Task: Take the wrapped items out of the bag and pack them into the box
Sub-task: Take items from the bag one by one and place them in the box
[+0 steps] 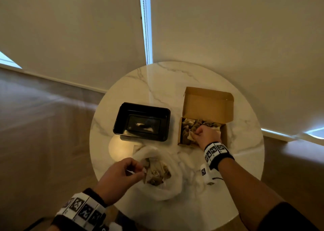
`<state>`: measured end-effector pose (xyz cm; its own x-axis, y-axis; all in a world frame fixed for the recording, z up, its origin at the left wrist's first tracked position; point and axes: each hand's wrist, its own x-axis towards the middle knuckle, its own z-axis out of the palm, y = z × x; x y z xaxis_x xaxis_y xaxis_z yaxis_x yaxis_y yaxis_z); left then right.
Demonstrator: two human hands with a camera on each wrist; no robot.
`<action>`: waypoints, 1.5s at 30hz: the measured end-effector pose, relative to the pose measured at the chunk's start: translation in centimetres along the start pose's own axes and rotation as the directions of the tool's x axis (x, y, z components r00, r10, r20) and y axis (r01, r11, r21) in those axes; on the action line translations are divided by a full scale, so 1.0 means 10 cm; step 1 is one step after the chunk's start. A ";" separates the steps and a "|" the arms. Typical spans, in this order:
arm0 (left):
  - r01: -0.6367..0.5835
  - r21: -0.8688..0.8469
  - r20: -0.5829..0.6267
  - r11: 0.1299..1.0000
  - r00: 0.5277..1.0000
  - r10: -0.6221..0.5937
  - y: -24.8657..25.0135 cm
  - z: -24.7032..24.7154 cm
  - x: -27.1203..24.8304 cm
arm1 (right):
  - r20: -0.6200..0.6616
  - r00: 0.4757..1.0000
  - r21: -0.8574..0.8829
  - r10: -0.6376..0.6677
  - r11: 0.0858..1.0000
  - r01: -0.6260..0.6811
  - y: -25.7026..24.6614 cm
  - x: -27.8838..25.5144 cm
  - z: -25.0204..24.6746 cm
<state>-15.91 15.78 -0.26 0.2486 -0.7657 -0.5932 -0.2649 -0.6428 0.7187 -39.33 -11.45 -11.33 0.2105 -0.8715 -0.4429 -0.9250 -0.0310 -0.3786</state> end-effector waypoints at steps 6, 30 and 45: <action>0.000 0.104 -0.029 0.995 1.000 0.003 -0.04 -0.02 -0.01 | -0.040 0.999 -0.078 0.025 0.997 -0.028 -0.07 -0.18 -0.13; -0.286 0.926 0.296 0.245 0.955 -0.003 0.32 0.49 0.67 | 0.039 0.988 0.237 -0.151 0.962 0.137 -0.38 -2.15 0.35; -0.409 0.895 0.389 0.178 0.911 0.139 0.11 0.22 0.75 | -0.015 1.000 0.255 0.014 0.967 -0.009 -0.54 -2.11 0.48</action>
<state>-16.40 9.24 -4.69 -0.1723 -0.7949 -0.5817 -0.9827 0.1794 0.0460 -37.22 9.41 -3.83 0.1931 -0.8792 -0.4355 -0.8156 0.1029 -0.5694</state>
